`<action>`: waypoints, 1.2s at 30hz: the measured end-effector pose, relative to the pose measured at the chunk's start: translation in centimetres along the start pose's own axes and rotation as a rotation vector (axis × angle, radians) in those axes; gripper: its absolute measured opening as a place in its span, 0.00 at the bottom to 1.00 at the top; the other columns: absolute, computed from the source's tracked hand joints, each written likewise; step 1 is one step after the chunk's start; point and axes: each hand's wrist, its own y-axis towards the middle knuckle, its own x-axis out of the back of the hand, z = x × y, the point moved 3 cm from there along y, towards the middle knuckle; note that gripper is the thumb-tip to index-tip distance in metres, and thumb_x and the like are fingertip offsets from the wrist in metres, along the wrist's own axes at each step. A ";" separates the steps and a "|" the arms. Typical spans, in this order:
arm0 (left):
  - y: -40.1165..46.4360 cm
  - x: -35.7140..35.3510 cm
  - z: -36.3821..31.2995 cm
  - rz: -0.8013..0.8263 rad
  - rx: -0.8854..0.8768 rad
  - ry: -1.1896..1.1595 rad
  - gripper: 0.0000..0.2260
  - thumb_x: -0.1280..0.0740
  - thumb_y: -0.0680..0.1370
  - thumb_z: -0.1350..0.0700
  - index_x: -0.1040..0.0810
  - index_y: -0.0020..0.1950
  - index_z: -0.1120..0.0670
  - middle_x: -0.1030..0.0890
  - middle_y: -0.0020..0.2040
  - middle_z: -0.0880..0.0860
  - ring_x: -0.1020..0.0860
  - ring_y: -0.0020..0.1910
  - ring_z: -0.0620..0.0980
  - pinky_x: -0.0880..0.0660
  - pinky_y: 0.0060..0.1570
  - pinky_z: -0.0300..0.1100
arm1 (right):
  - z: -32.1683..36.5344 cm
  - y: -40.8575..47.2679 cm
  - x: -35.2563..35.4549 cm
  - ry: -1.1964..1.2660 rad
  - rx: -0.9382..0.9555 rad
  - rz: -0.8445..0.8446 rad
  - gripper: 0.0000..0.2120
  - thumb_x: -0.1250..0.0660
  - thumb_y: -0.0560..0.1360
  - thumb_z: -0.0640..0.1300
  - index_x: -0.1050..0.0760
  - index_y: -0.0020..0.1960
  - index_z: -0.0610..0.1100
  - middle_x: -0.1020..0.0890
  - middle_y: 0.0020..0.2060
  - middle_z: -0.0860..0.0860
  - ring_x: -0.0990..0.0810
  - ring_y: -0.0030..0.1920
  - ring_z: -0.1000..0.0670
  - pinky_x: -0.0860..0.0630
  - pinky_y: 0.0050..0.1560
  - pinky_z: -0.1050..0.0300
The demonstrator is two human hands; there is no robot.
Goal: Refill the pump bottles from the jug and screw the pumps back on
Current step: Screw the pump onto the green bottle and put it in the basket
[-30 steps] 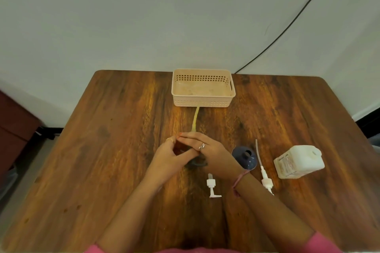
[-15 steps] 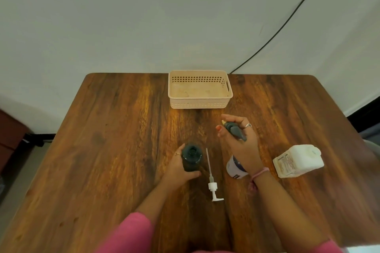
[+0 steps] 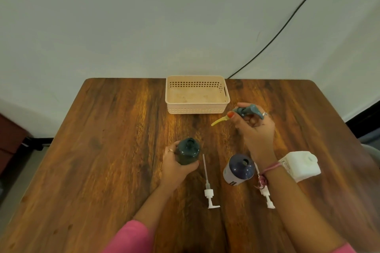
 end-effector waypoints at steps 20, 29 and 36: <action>1.9 0.3 -15.0 -0.193 -0.278 -0.162 0.32 0.19 0.64 0.57 0.31 0.61 0.42 0.30 0.57 0.44 0.27 0.59 0.43 0.25 0.59 0.42 | 14.8 8.6 2.3 0.339 0.167 -0.089 0.19 0.27 0.69 0.46 0.22 0.53 0.34 0.18 0.40 0.45 0.21 0.35 0.52 0.23 0.38 0.60; 1.8 -0.1 -20.2 -0.257 -0.382 -0.160 0.28 0.19 0.63 0.57 0.31 0.53 0.38 0.30 0.55 0.43 0.27 0.58 0.44 0.24 0.56 0.42 | 18.3 10.3 1.6 0.299 0.225 0.010 0.15 0.27 0.70 0.43 0.21 0.52 0.36 0.17 0.38 0.48 0.20 0.34 0.53 0.23 0.38 0.61; 1.2 -0.5 -22.3 -0.271 -0.399 -0.176 0.33 0.19 0.64 0.54 0.32 0.63 0.42 0.30 0.55 0.43 0.28 0.55 0.40 0.25 0.50 0.34 | 19.1 11.2 1.1 0.167 0.215 0.119 0.12 0.26 0.70 0.44 0.20 0.51 0.40 0.16 0.39 0.47 0.19 0.34 0.53 0.21 0.38 0.60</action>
